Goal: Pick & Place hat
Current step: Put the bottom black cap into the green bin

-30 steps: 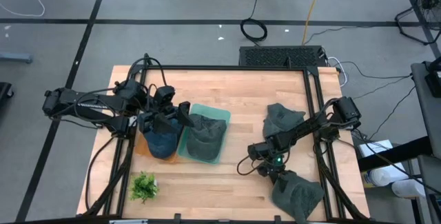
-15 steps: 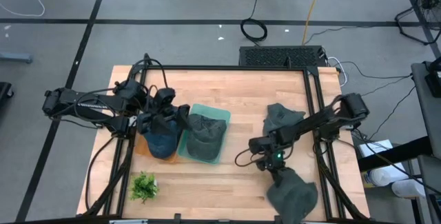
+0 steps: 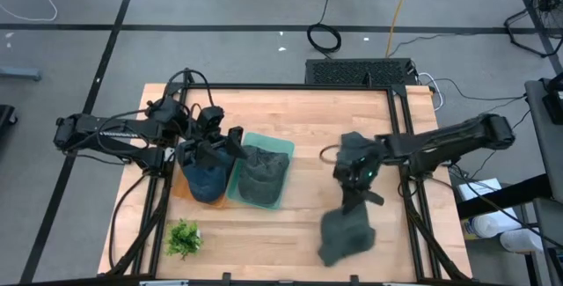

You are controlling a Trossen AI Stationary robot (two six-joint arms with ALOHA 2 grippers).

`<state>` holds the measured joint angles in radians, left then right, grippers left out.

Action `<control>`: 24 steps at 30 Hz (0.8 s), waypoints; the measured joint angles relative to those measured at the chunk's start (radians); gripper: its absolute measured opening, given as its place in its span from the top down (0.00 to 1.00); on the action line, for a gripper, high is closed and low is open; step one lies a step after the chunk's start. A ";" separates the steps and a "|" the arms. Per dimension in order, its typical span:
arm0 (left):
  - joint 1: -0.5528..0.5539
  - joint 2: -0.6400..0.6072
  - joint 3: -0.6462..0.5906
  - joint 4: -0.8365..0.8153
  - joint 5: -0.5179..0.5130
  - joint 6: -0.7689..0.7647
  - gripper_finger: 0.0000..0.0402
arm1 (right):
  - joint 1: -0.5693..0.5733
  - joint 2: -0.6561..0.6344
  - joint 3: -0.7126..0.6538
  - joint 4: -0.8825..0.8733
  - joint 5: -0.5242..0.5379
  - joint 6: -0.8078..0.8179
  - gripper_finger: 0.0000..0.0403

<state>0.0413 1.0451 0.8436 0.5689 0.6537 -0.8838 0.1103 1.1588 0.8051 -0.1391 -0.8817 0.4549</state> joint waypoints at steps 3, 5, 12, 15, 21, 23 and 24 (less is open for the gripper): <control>0.011 0.000 0.000 -0.010 0.004 0.037 0.32 | -0.020 -0.079 0.000 0.062 0.131 -0.003 1.00; 0.025 0.000 0.000 -0.039 -0.022 0.099 0.32 | -0.027 -0.119 0.001 0.106 0.259 -0.051 1.00; 0.091 0.000 0.000 -0.073 -0.128 0.279 0.32 | -0.030 -0.185 0.002 0.380 0.720 -0.148 1.00; 0.130 -0.002 0.000 -0.086 -0.188 0.294 0.32 | -0.024 -0.185 0.002 0.413 0.906 -0.149 1.00; 0.188 -0.026 0.000 -0.095 -0.316 0.409 0.32 | -0.024 -0.182 0.002 0.459 1.226 -0.131 1.00; 0.203 -0.041 0.000 -0.093 -0.342 0.463 0.32 | -0.024 -0.182 0.002 0.517 1.288 -0.141 1.00; 0.212 -0.048 0.000 -0.091 -0.343 0.481 0.32 | -0.024 -0.182 0.002 0.559 1.323 -0.154 1.00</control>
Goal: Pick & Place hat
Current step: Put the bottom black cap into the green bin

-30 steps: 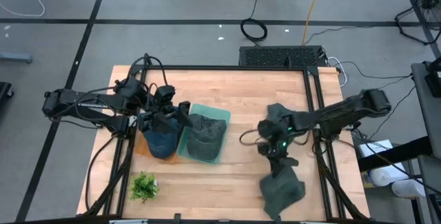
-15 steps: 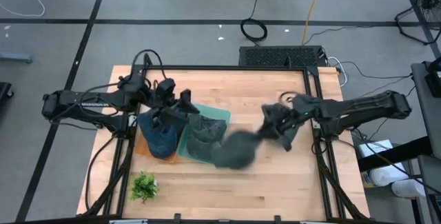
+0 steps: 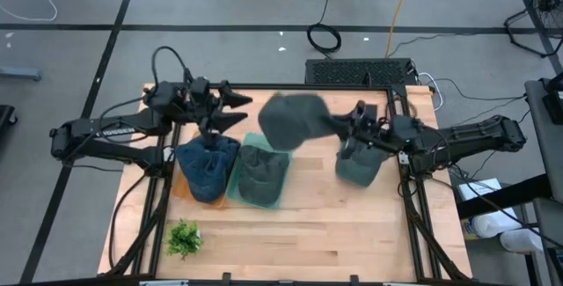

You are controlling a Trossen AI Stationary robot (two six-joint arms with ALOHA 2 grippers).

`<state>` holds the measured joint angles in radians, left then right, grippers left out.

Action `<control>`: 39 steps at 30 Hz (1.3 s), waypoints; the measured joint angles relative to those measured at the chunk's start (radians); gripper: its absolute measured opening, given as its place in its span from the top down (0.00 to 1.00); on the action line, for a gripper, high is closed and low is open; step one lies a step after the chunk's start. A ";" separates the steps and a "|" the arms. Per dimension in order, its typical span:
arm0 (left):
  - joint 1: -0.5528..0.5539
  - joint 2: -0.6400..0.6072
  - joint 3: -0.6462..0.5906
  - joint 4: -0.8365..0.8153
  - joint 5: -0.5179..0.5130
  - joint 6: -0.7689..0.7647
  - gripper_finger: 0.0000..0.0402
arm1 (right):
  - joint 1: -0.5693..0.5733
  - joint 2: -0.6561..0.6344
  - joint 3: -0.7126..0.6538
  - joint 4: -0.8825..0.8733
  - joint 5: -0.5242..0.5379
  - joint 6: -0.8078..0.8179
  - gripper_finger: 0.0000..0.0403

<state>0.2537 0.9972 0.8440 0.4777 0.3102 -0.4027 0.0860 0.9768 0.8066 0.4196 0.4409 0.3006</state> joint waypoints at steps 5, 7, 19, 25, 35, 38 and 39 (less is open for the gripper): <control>0.037 -0.019 0.000 0.017 0.001 -0.026 0.32 | -0.003 0.000 0.000 0.225 0.093 -0.169 1.00; 0.056 -0.018 0.000 0.032 -0.004 -0.028 0.32 | -0.012 -0.001 0.000 0.311 0.091 -0.230 1.00; 0.093 -0.018 0.000 0.014 -0.195 0.082 0.32 | -0.068 0.125 0.000 0.614 0.068 -0.277 1.00; 0.093 -0.017 0.000 -0.090 -0.287 0.177 0.32 | -0.095 0.226 0.000 0.726 -0.001 -0.192 1.00; 0.067 -0.006 0.000 -0.118 -0.394 0.184 0.32 | -0.100 0.265 0.000 0.782 -0.001 -0.154 1.00; 0.050 0.024 0.000 -0.134 -0.398 0.184 0.32 | -0.100 0.265 0.000 0.781 -0.001 -0.155 1.00; 0.045 0.034 0.000 -0.133 -0.399 0.184 0.32 | -0.100 0.265 0.000 0.781 -0.001 -0.155 1.00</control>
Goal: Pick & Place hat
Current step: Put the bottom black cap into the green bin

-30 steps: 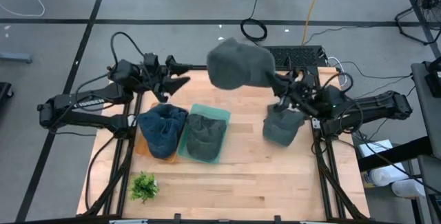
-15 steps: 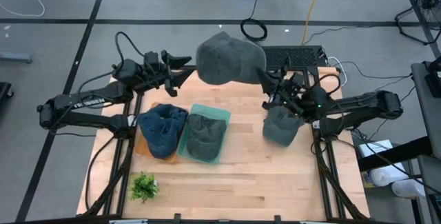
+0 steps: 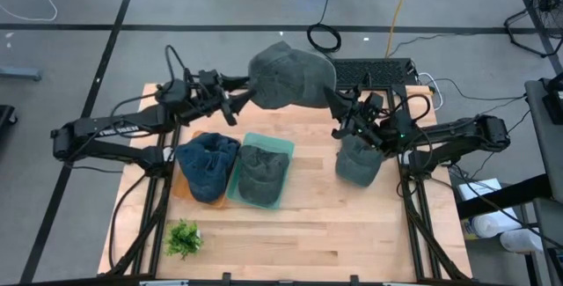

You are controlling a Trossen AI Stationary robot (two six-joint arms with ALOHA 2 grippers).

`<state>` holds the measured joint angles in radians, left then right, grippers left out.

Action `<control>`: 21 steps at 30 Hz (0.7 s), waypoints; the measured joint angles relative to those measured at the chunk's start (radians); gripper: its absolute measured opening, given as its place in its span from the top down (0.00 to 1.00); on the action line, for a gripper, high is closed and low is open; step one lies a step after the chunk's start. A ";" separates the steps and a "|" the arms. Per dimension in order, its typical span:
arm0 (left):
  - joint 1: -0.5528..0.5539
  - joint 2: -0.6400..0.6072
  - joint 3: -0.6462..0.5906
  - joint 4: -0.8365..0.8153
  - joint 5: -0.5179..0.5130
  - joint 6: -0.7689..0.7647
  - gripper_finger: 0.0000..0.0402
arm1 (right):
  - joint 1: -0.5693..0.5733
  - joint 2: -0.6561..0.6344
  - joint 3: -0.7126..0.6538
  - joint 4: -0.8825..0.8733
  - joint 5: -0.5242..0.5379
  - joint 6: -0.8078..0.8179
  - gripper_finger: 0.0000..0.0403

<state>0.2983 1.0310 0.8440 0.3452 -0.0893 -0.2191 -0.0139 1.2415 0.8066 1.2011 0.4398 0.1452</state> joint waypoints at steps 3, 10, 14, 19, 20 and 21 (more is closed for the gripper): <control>-0.015 0.032 0.000 0.023 -0.030 -0.023 0.32 | 0.000 0.000 0.000 -0.001 -0.021 -0.004 1.00; -0.026 0.061 0.000 0.079 -0.208 -0.042 0.32 | 0.001 0.000 0.000 -0.025 -0.052 0.000 1.00; -0.028 0.061 0.000 0.129 -0.226 -0.051 0.32 | 0.005 0.000 0.000 -0.035 -0.053 -0.001 1.00; -0.037 0.061 0.000 0.131 -0.125 -0.082 0.33 | 0.005 0.000 0.000 -0.095 -0.054 0.000 1.00; -0.038 0.061 0.000 0.131 -0.081 -0.091 0.34 | 0.005 0.000 0.000 -0.103 -0.054 0.000 1.00; -0.038 0.061 0.000 0.131 -0.041 -0.099 0.37 | 0.005 0.000 0.000 -0.109 -0.054 0.003 1.00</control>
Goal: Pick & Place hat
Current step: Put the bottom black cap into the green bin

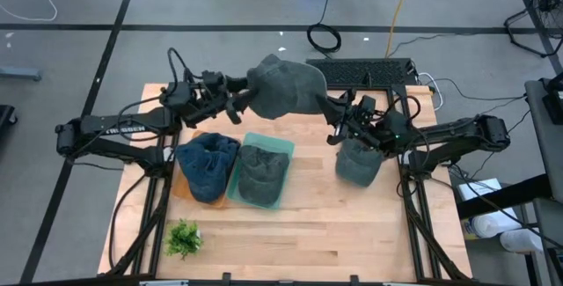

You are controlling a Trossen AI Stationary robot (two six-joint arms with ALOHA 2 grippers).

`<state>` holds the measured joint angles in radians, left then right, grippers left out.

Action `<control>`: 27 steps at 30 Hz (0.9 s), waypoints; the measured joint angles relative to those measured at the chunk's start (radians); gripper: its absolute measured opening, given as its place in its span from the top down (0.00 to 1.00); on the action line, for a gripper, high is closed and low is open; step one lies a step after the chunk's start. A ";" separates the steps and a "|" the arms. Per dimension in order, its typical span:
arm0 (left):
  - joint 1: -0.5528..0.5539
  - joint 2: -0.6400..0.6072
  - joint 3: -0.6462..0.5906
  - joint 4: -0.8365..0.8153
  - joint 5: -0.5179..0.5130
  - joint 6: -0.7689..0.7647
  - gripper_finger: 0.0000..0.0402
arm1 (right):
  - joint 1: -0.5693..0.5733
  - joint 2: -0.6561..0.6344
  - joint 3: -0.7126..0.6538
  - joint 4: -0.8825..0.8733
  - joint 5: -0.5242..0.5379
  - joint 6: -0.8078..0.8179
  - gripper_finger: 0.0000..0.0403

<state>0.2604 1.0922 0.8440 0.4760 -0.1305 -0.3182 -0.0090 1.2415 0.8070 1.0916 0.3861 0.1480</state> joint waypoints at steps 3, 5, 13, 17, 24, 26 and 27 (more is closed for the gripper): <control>-0.003 0.004 0.000 -0.007 0.067 -0.016 0.51 | -0.002 0.000 0.000 -0.008 -0.001 0.019 1.00; -0.003 0.004 0.000 -0.011 0.071 -0.041 0.63 | -0.003 0.000 0.000 -0.008 -0.002 0.023 1.00; 0.001 0.004 0.000 -0.031 0.159 -0.076 0.96 | -0.003 0.000 0.000 0.011 -0.001 0.023 1.00; 0.002 0.004 0.000 -0.023 0.246 -0.127 0.96 | -0.003 0.000 0.000 0.011 -0.003 0.023 1.00; 0.011 -0.015 0.084 -0.098 0.477 -0.292 0.96 | -0.002 -0.013 0.000 0.014 -0.182 0.026 0.90; 0.011 -0.013 0.141 -0.170 0.555 -0.310 0.96 | 0.001 -0.021 0.000 0.010 -0.202 0.046 0.85; 0.013 -0.013 0.174 -0.202 0.609 -0.315 0.96 | 0.002 -0.025 0.000 0.012 -0.232 0.052 0.83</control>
<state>0.2736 1.0790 1.0177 0.2743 0.4785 -0.6331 -0.0068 1.2160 0.8074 1.1035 0.1540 0.1999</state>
